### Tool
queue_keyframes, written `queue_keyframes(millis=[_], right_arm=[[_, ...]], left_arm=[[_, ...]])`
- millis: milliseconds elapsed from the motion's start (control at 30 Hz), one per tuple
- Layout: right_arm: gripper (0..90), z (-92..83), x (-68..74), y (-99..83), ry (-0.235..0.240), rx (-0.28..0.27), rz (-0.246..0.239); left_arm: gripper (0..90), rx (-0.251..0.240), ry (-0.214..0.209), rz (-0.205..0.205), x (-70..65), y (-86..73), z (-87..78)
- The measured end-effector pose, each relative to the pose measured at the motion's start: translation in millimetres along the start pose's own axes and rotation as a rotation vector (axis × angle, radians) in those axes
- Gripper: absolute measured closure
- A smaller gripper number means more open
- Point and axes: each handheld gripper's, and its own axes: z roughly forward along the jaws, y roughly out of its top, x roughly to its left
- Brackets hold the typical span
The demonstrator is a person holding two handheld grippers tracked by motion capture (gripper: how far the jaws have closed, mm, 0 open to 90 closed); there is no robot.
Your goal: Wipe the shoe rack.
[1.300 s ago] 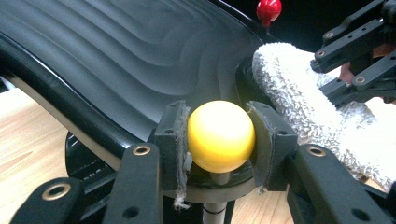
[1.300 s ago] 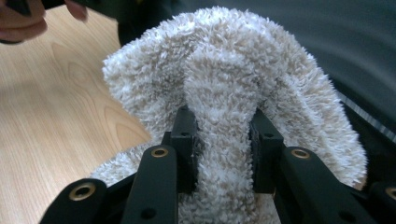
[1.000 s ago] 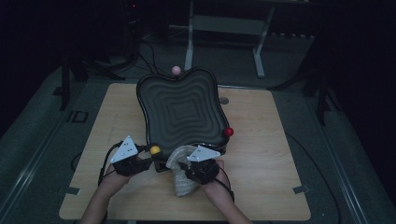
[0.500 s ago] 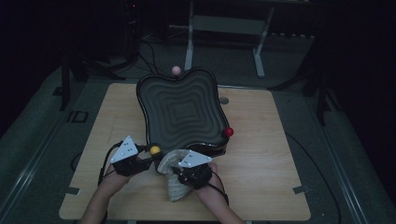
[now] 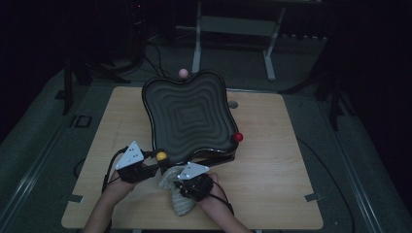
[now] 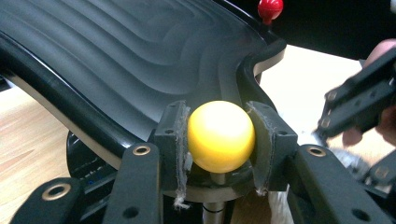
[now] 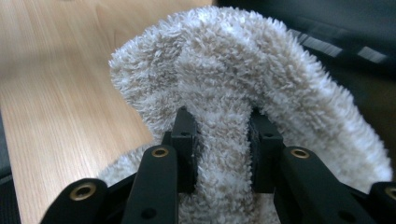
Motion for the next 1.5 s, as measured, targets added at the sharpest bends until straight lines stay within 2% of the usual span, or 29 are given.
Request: queue_keyframes(millis=[67,133,200,267,300,400,433,467,533,600,733,800,900,967,1067,1133,1267,1400,1500], right_arm=[[69.1,-1.8,0.9,0.3,-0.004,-0.001,-0.006],[69.2,-15.2,-4.1,4.8,-0.006,-0.038,0.005],[69.3,-18.9,-7.9,3.5,-0.017,-0.048,0.010],[69.3,-17.7,-9.3,0.8,-0.026,-0.044,0.012],[69.2,-12.3,-12.4,-4.4,-0.027,-0.010,0.022],[69.2,-16.8,-14.7,-3.6,-0.035,-0.012,0.022],[69.2,-27.7,-19.6,0.8,-0.049,-0.045,0.028],[69.2,-27.7,-19.6,0.8,-0.049,-0.045,0.028],[69.2,-38.6,-30.9,4.3,-0.102,-0.083,0.046],[69.1,-35.3,-40.2,0.7,-0.102,-0.079,0.082],[68.8,-24.0,-44.0,-8.1,-0.090,-0.035,0.101],[68.9,-29.4,-45.4,-5.1,-0.097,-0.036,0.087],[68.9,-38.4,-52.3,-0.2,-0.112,-0.068,0.103],[69.0,-35.3,-54.8,-3.2,-0.119,-0.068,0.116],[68.8,-27.4,-55.3,-9.7,-0.119,-0.037,0.123],[68.9,-31.7,-55.9,-9.3,-0.117,-0.037,0.121],[68.9,-44.3,-61.0,-6.4,-0.132,-0.077,0.138],[68.9,-32.2,-64.9,-16.8,-0.141,-0.028,0.150],[69.0,-38.3,-62.9,-15.0,-0.145,-0.032,0.138]], left_arm=[[59.4,0.000,-0.001,0.000,0.2,-0.1,-0.1],[59.4,0.000,-0.003,-0.002,0.4,0.0,0.0],[59.4,0.001,-0.003,-0.002,0.4,0.1,0.0],[59.4,0.000,-0.003,-0.001,0.2,0.1,0.0],[59.4,0.000,-0.004,0.000,0.4,0.0,-0.1],[59.4,0.002,-0.005,0.000,0.6,0.1,-0.2],[59.4,-0.001,-0.008,0.000,1.1,-0.4,-0.2],[59.4,-0.001,-0.008,0.000,1.1,-0.4,-0.2],[59.4,-0.001,-0.010,0.000,1.2,-0.3,0.0],[59.4,-0.002,-0.011,-0.001,1.5,-0.5,0.0],[59.4,-0.001,-0.014,0.001,1.8,-0.4,-0.1],[59.4,-0.004,-0.016,-0.001,2.2,-0.8,-0.1],[59.4,-0.002,-0.018,0.000,2.4,-0.5,0.0],[59.4,-0.002,-0.019,0.001,2.6,-0.5,0.0],[59.4,-0.003,-0.020,0.002,2.5,-0.7,-0.1],[59.4,-0.003,-0.020,0.003,2.5,-0.7,-0.1],[59.5,-0.002,-0.022,0.003,2.8,-0.5,0.0],[59.5,-0.003,-0.023,0.003,2.9,-0.8,-0.1],[59.4,-0.005,-0.023,0.003,2.9,-0.9,-0.1]])
